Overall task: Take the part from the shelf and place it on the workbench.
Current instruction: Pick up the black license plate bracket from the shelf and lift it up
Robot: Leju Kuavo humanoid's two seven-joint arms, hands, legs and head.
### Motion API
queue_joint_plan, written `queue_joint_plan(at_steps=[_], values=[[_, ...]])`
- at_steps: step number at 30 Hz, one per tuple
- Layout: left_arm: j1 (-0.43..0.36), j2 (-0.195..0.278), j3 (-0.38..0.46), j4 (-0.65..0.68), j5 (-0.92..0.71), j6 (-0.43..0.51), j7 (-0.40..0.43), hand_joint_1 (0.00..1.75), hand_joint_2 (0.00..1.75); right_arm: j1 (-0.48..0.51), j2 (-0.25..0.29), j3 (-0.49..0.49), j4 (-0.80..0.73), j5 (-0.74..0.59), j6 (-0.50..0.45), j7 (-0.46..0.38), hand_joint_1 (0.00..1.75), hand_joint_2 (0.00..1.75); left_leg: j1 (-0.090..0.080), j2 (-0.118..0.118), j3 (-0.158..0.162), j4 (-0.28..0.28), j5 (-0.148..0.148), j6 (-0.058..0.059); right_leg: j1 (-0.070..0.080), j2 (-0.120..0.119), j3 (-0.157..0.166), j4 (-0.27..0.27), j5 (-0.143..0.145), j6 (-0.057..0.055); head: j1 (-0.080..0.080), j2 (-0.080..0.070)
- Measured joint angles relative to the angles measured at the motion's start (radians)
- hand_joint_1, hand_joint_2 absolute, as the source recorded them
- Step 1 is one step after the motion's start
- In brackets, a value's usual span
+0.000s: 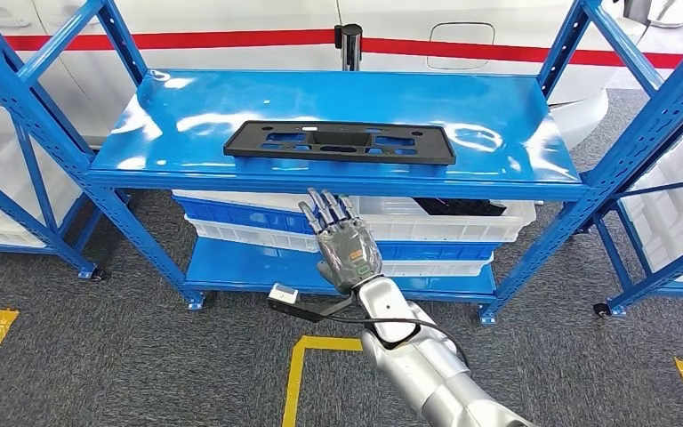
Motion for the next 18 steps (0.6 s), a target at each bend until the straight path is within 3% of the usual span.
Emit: queue_joint_plan(at_steps=[18], values=[[0.000,0.000,-0.007,0.000,-0.050,-0.054,-0.031,0.00,0.00,0.112,-0.041,-0.099,-0.226,0.013,-0.034,-0.041,0.00,1.75,0.000,0.000,0.000,0.000,0.000,0.000,0.000,0.000,0.000,0.000,0.000,0.000,0.000,0.000]])
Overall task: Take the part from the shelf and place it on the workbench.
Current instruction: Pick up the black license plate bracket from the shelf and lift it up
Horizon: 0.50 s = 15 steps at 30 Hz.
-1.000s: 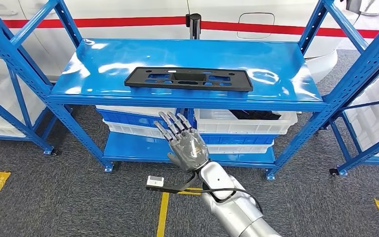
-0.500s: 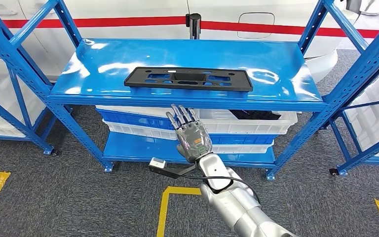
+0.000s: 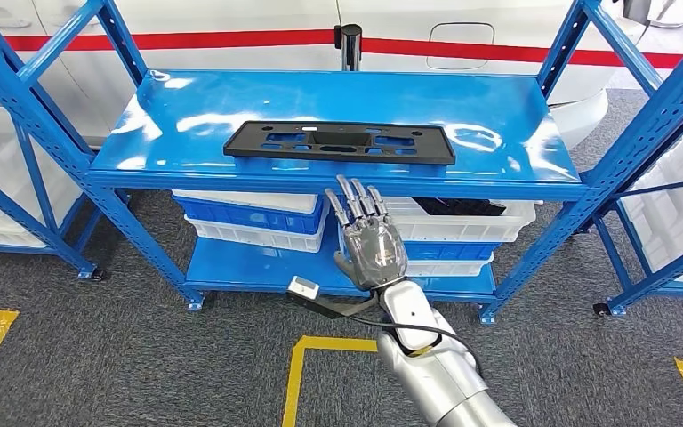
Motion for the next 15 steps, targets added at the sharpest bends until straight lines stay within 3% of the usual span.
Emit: queue_joint_plan(at_steps=[10,15], values=[[0.000,0.000,-0.001,0.000,-0.003,0.000,-0.008,0.00,0.00,0.020,0.000,-0.011,-0.036,0.000,-0.009,-0.001,0.00,1.75,0.000,-0.001,-0.004,0.007,-0.001,0.002,-0.005,0.000,0.000,-0.001,0.002,0.002,0.000,0.000],[0.000,0.000,-0.002,0.000,-0.013,0.000,-0.012,0.00,0.00,0.037,-0.001,-0.020,-0.063,0.004,-0.018,-0.004,0.00,1.75,-0.002,-0.001,-0.008,0.008,-0.002,0.011,-0.006,0.000,0.000,-0.006,0.006,0.010,0.000,0.000]])
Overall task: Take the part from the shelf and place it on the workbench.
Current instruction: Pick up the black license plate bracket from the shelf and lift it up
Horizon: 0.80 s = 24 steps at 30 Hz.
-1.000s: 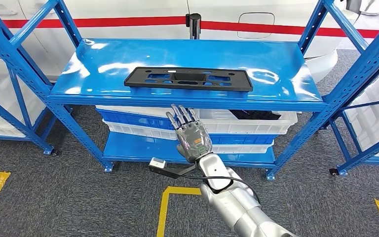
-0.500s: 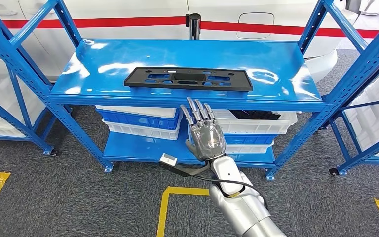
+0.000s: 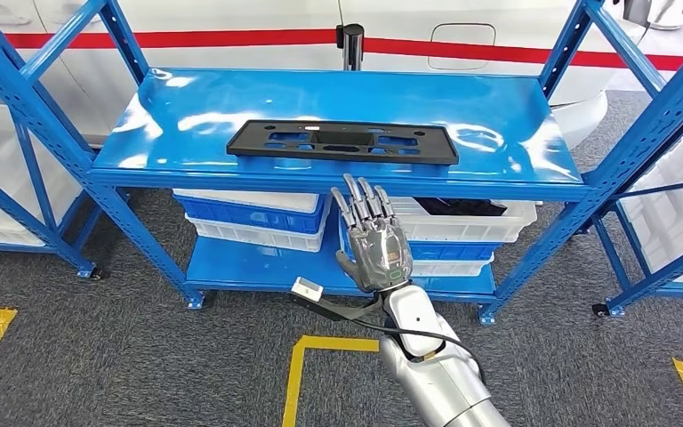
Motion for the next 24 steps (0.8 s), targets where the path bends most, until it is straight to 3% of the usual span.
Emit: queue_joint_plan(at_steps=[2,3,6,7,8,9,11,12,14,17,19,22,23,24], values=[[-0.001,-0.001,0.000,0.000,-0.002,0.000,0.000,0.00,0.00,0.004,0.000,-0.003,-0.014,0.001,-0.002,-0.006,0.00,1.75,0.007,0.003,0.014,-0.021,0.010,0.011,0.003,0.000,-0.008,0.011,-0.006,0.004,0.001,0.000],[-0.001,-0.002,0.000,0.000,-0.002,0.000,-0.001,0.00,0.00,0.005,-0.001,-0.004,-0.019,0.002,-0.004,-0.011,0.00,1.75,0.011,0.006,0.021,-0.033,0.016,0.018,0.005,0.001,-0.025,0.042,-0.020,0.003,0.002,0.000],[-0.002,-0.003,0.000,0.000,-0.002,0.001,-0.001,0.00,0.00,0.015,-0.004,-0.004,-0.024,0.001,-0.008,-0.025,0.00,1.75,0.014,0.008,0.027,-0.042,0.021,0.023,0.000,0.002,-0.128,0.222,-0.076,-0.001,0.005,0.000],[-0.002,-0.004,0.000,0.000,-0.002,0.001,-0.001,0.00,0.00,0.019,-0.005,-0.004,-0.024,0.000,-0.008,-0.029,0.00,1.75,0.015,0.007,0.027,-0.042,0.020,0.021,-0.002,0.002,-0.154,0.260,-0.079,0.003,0.005,0.000],[-0.002,-0.004,0.000,0.000,-0.002,0.002,-0.002,0.00,0.00,0.023,-0.006,-0.004,-0.024,-0.001,-0.008,-0.031,0.00,1.75,0.017,0.006,0.028,-0.041,0.017,0.018,-0.006,0.002,-0.164,0.262,-0.064,0.012,0.005,0.000],[-0.002,-0.005,0.000,0.000,-0.002,0.002,-0.002,0.00,0.00,0.025,-0.007,-0.004,-0.024,-0.002,-0.008,-0.033,0.00,1.75,0.020,0.004,0.031,-0.039,0.014,0.012,-0.011,0.002,-0.155,0.226,-0.037,0.024,0.005,0.000],[-0.002,-0.007,0.000,0.000,-0.002,0.002,-0.004,0.00,0.00,0.025,-0.007,-0.004,-0.023,-0.003,-0.009,-0.037,0.00,1.75,0.023,-0.001,0.032,-0.029,0.001,-0.005,-0.020,0.004,-0.109,0.105,0.023,0.048,0.007,0.000],[-0.003,-0.007,0.000,0.000,-0.002,0.002,-0.005,0.00,0.00,0.026,-0.007,-0.003,-0.023,-0.004,-0.009,-0.039,0.00,1.75,0.023,-0.002,0.030,-0.020,-0.006,-0.015,-0.023,0.007,-0.090,0.062,0.038,0.049,0.009,0.000],[-0.004,-0.007,0.000,0.000,-0.002,0.003,-0.007,0.00,0.00,0.029,-0.006,-0.002,-0.021,-0.006,-0.009,-0.043,0.00,1.75,0.021,-0.006,0.022,-0.011,-0.014,-0.028,-0.020,0.014,-0.081,0.039,0.036,0.032,0.009,0.000],[-0.004,-0.007,0.000,0.000,-0.002,0.003,-0.010,0.00,0.00,0.030,-0.003,-0.001,-0.020,-0.008,-0.010,-0.046,0.00,1.75,0.031,-0.001,0.019,0.004,-0.027,-0.035,-0.016,0.016,-0.076,0.040,0.029,0.003,0.004,0.000],[-0.006,-0.007,0.000,0.000,-0.002,0.003,-0.011,0.00,0.00,0.028,-0.001,-0.001,-0.020,-0.008,-0.010,-0.046,0.00,1.75,0.032,0.010,-0.002,0.053,-0.049,-0.037,-0.013,0.015,-0.066,0.038,0.024,-0.009,0.002,0.000],[-0.005,-0.008,0.000,0.000,-0.003,0.003,-0.012,0.00,0.00,0.028,0.001,-0.001,-0.019,-0.008,-0.011,-0.047,0.00,1.75,0.029,0.015,-0.107,0.229,-0.104,-0.033,-0.002,0.013,-0.057,0.039,0.015,-0.021,0.002,0.000],[-0.005,-0.008,0.000,0.000,-0.003,0.003,-0.013,0.00,0.00,0.029,0.001,0.000,-0.018,-0.008,-0.011,-0.047,0.00,1.75,0.026,0.015,-0.149,0.285,-0.112,-0.028,0.004,0.013,-0.053,0.039,0.012,-0.027,0.002,0.000],[-0.004,-0.008,0.000,0.000,-0.003,0.003,-0.013,0.00,0.00,0.029,0.001,0.000,-0.017,-0.008,-0.011,-0.047,0.00,1.75,0.023,0.015,-0.172,0.302,-0.098,-0.021,0.010,0.014,-0.049,0.038,0.009,-0.031,0.002,0.000]])
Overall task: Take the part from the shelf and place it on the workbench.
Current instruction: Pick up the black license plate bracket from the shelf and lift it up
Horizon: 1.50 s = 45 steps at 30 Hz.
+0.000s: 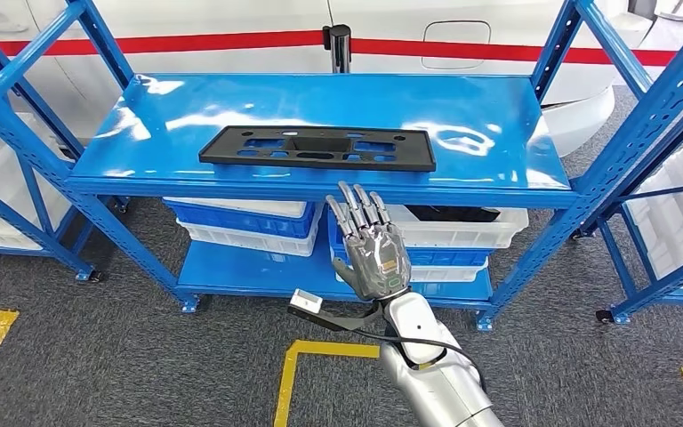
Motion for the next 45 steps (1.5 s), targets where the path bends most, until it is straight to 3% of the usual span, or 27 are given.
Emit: queue_joint_plan(at_steps=[1,3,4,5,7,9,11,13,15,16,18,19,21,23,25,27,29,30,31,32,33,35,38,41,44,45], values=[[0.000,0.000,0.000,0.000,0.000,0.000,0.000,0.00,0.00,0.000,0.000,0.000,0.001,0.000,0.000,0.000,0.00,1.75,-0.006,0.000,-0.004,-0.022,0.033,0.011,0.006,0.001,0.005,0.000,-0.003,-0.004,0.000,0.000],[0.000,0.002,0.000,0.000,0.000,-0.002,-0.002,0.00,0.00,0.000,0.001,0.000,0.001,0.000,0.000,0.000,0.00,1.75,-0.026,0.000,0.030,-0.144,0.120,0.049,0.014,0.002,0.017,-0.002,-0.010,-0.011,0.002,0.000],[0.000,0.003,0.000,0.000,-0.001,-0.003,-0.003,0.00,0.00,0.000,0.001,0.000,0.001,-0.001,0.000,0.000,0.00,1.75,-0.036,0.002,0.051,-0.202,0.148,0.066,0.018,0.003,0.020,-0.003,-0.013,-0.012,0.003,0.000],[-0.001,0.004,0.000,0.000,-0.001,-0.004,-0.005,0.00,0.00,0.000,0.001,0.000,0.002,-0.001,0.000,0.000,0.00,1.75,-0.044,0.002,0.065,-0.241,0.161,0.079,0.018,0.003,0.021,-0.004,-0.016,-0.010,0.004,0.000],[-0.001,0.004,0.000,0.000,-0.002,-0.005,-0.006,0.00,0.00,0.002,0.001,0.000,0.003,-0.001,0.000,0.000,0.00,1.75,-0.052,0.002,0.075,-0.265,0.159,0.088,0.015,0.002,0.021,-0.010,-0.018,-0.004,0.003,0.000],[-0.001,0.003,0.000,0.000,-0.001,-0.005,-0.007,0.00,0.00,0.002,0.003,0.000,0.001,-0.001,-0.001,0.000,0.00,1.75,-0.046,0.000,0.097,-0.298,0.166,0.086,0.017,-0.001,0.023,-0.013,-0.022,0.002,0.003,0.000],[-0.001,0.002,0.000,0.000,-0.001,-0.006,-0.007,0.00,0.00,-0.001,0.003,0.000,0.000,-0.001,-0.003,0.000,0.00,1.75,-0.036,0.001,0.127,-0.335,0.174,0.080,0.019,-0.003,0.000,0.041,-0.044,0.004,0.004,0.000],[-0.002,0.002,0.000,0.000,-0.001,-0.009,-0.007,0.00,0.00,-0.001,-0.001,0.000,0.002,-0.001,-0.005,0.000,0.00,1.75,-0.033,0.000,0.140,-0.343,0.171,0.073,0.009,-0.004,-0.066,0.157,-0.078,0.009,0.006,0.000],[-0.002,0.002,0.000,0.000,-0.001,-0.011,-0.007,0.00,0.00,0.004,-0.005,0.000,0.005,-0.002,-0.005,0.000,0.00,1.75,-0.028,-0.002,0.146,-0.340,0.162,0.063,-0.003,-0.005,-0.122,0.226,-0.081,0.025,0.006,0.000],[-0.001,0.001,0.000,0.000,-0.001,-0.012,-0.007,0.00,0.00,0.006,-0.006,0.000,0.006,-0.002,-0.005,0.000,0.00,1.75,-0.025,-0.004,0.149,-0.336,0.155,0.056,-0.010,-0.005,-0.126,0.208,-0.060,0.039,0.006,0.000],[-0.001,0.000,0.000,0.000,0.000,-0.012,-0.007,0.00,0.00,0.006,-0.007,0.000,0.007,-0.002,-0.005,0.000,0.00,1.75,-0.015,-0.005,0.154,-0.319,0.136,0.039,-0.025,-0.009,-0.092,0.097,0.007,0.070,0.006,0.000],[-0.001,0.000,0.000,0.000,0.000,-0.012,-0.007,0.00,0.00,0.005,-0.007,0.000,0.008,-0.002,-0.005,0.000,0.00,1.75,-0.013,-0.006,0.154,-0.307,0.125,0.029,-0.027,-0.010,-0.069,0.046,0.029,0.078,0.008,0.000],[-0.002,0.001,0.000,0.000,0.000,-0.012,-0.007,0.00,0.00,0.005,-0.007,0.000,0.009,-0.002,-0.005,0.000,0.00,1.75,-0.014,-0.007,0.151,-0.292,0.109,0.014,-0.025,-0.008,-0.050,0.007,0.038,0.066,0.008,0.000],[-0.003,0.001,0.000,0.000,-0.001,-0.011,-0.008,0.00,0.00,0.004,-0.006,0.000,0.010,-0.002,-0.005,0.001,0.00,1.75,-0.012,-0.007,0.151,-0.289,0.103,0.008,-0.024,-0.003,-0.048,0.010,0.032,0.044,0.004,0.000],[-0.003,0.000,0.000,0.000,-0.001,-0.012,-0.008,0.00,0.00,0.003,-0.005,0.000,0.009,-0.002,-0.005,0.002,0.00,1.75,-0.007,-0.004,0.147,-0.267,0.088,0.003,-0.025,-0.001,-0.040,0.009,0.028,0.030,0.001,0.000],[-0.003,0.000,-0.001,0.000,-0.003,-0.012,-0.009,0.00,0.00,0.001,-0.002,0.000,0.009,-0.002,-0.006,0.002,0.00,1.75,-0.005,-0.001,0.098,-0.170,0.046,-0.003,-0.023,-0.001,-0.030,0.008,0.021,0.018,0.000,0.000],[-0.002,0.000,-0.001,0.000,-0.007,-0.014,-0.010,0.00,0.00,0.001,-0.001,0.000,0.010,-0.002,-0.006,0.002,0.00,1.75,-0.005,0.000,0.016,-0.036,0.007,-0.005,-0.018,-0.001,-0.024,0.008,0.015,0.009,0.000,0.000],[-0.001,0.000,-0.001,0.000,-0.008,-0.014,-0.010,0.00,0.00,0.002,-0.001,0.000,0.010,-0.002,-0.006,0.002,0.00,1.75,-0.006,0.000,-0.013,-0.001,0.008,-0.002,-0.014,-0.001,-0.020,0.008,0.012,0.005,0.000,0.000],[-0.001,0.000,-0.001,0.000,-0.009,-0.015,-0.010,0.00,0.00,0.003,-0.001,0.000,0.010,-0.002,-0.006,0.003,0.00,1.75,-0.007,0.000,-0.026,-0.002,0.029,0.003,-0.011,0.000,-0.016,0.008,0.008,0.002,0.000,0.000],[-0.001,0.000,-0.001,0.000,-0.010,-0.015,-0.010,0.00,0.00,0.004,-0.001,0.000,0.010,-0.002,-0.006,0.003,0.00,1.75,-0.009,0.000,-0.018,-0.041,0.065,0.011,-0.009,0.002,-0.010,0.007,0.005,0.001,0.000,0.000],[-0.001,0.000,-0.001,0.000,-0.010,-0.015,-0.010,0.00,0.00,0.004,0.000,0.000,0.010,-0.003,-0.006,0.003,0.00,1.75,-0.013,0.000,0.005,-0.107,0.110,0.022,-0.007,0.003,-0.004,0.007,0.001,0.000,0.000,0.000],[-0.002,0.001,-0.001,0.000,-0.011,-0.015,-0.010,0.00,0.00,0.003,0.001,0.000,0.010,-0.003,-0.007,0.003,0.00,1.75,-0.023,0.002,0.053,-0.223,0.160,0.043,-0.002,0.005,0.004,0.005,-0.006,0.004,0.001,0.000],[-0.003,0.002,-0.002,0.000,-0.011,-0.019,-0.010,0.00,0.00,0.003,0.002,0.000,0.010,-0.003,-0.007,0.003,0.00,1.75,-0.035,0.004,0.073,-0.268,0.161,0.053,-0.001,0.004,0.009,-0.005,-0.011,0.017,0.000,0.000],[-0.002,0.004,-0.002,0.000,-0.015,-0.043,-0.012,0.00,0.00,0.002,0.002,0.000,0.007,-0.003,-0.007,0.004,0.00,1.75,-0.029,0.003,0.102,-0.304,0.170,0.054,0.000,-0.002,-0.004,0.029,-0.031,0.024,0.000,0.000],[-0.002,0.010,-0.002,0.000,-0.018,-0.065,-0.014,0.00,0.00,0.009,-0.001,0.000,0.006,-0.002,-0.007,0.005,0.00,1.75,-0.029,0.002,0.116,-0.312,0.167,0.056,-0.001,-0.004,-0.101,0.203,-0.088,0.020,0.001,0.000],[-0.002,0.012,-0.002,0.000,-0.018,-0.069,-0.014,0.00,0.00,0.013,-0.002,0.000,0.006,-0.002,-0.007,0.006,0.00,1.75,-0.029,0.001,0.119,-0.312,0.163,0.056,-0.002,-0.004,-0.132,0.245,-0.094,0.023,0.001,0.000]])
